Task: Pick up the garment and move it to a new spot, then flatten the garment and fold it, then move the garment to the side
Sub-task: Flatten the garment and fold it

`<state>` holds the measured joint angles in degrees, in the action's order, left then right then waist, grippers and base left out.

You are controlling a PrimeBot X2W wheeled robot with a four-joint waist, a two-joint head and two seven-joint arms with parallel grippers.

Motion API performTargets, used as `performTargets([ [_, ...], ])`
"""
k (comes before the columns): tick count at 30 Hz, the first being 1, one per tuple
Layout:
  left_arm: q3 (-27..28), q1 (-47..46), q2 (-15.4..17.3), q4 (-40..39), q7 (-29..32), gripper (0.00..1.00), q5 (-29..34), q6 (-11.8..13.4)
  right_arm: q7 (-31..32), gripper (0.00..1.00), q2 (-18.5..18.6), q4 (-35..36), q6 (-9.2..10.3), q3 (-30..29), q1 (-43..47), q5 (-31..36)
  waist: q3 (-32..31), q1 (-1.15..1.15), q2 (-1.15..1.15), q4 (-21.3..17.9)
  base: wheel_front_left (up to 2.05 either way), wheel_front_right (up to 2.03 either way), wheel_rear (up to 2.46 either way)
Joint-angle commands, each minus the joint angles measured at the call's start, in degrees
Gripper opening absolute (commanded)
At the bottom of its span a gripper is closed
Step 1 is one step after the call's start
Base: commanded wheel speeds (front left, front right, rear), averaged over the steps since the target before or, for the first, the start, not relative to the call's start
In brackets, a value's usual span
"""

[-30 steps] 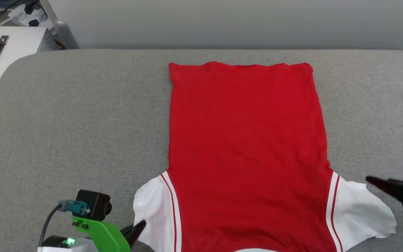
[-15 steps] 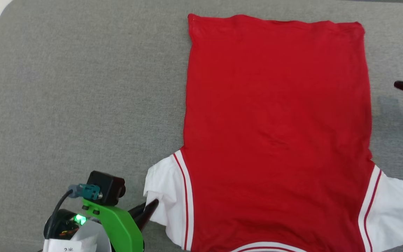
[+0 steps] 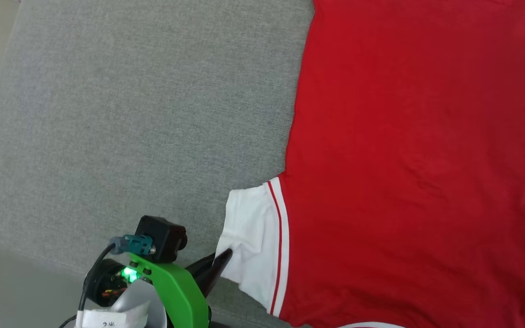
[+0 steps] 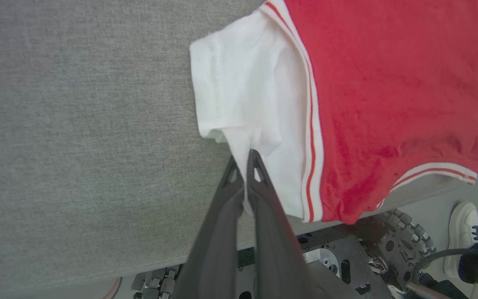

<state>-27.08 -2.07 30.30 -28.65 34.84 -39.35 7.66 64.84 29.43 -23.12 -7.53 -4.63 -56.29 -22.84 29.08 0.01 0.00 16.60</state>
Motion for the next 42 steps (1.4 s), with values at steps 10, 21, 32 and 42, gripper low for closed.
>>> performTargets([
  [10, -1.4, -3.0, -2.4, 2.9, -2.4, 0.00, 0.7, -1.7, -1.5, 1.00, 1.7, -4.8, 0.04, 4.1, -2.7, 1.3, 4.6, -0.01, 0.00, 5.1, 0.00, 0.00, 0.00],
  [21, -1.4, -3.9, -2.9, 4.9, -2.9, 0.00, 0.8, -1.5, -2.9, 0.00, 3.4, -7.0, 0.04, 6.6, 0.6, -1.0, 2.5, -0.01, 0.00, 4.7, 0.00, 0.00, 0.00],
  [32, -0.8, -3.2, -2.2, 6.3, -2.2, 0.00, -0.2, -0.7, -7.2, 0.00, 3.7, -9.8, 0.04, 7.4, 8.1, -4.5, -6.0, -0.01, 0.00, 0.6, 0.00, 0.00, 0.00],
  [42, 0.1, -0.4, -1.7, 9.2, -2.3, 0.00, -1.8, 0.4, -11.1, 0.00, 4.1, -7.2, 0.04, 8.6, 22.6, -11.0, -15.5, -0.01, 0.00, -5.2, 0.00, 0.00, 0.00],
])
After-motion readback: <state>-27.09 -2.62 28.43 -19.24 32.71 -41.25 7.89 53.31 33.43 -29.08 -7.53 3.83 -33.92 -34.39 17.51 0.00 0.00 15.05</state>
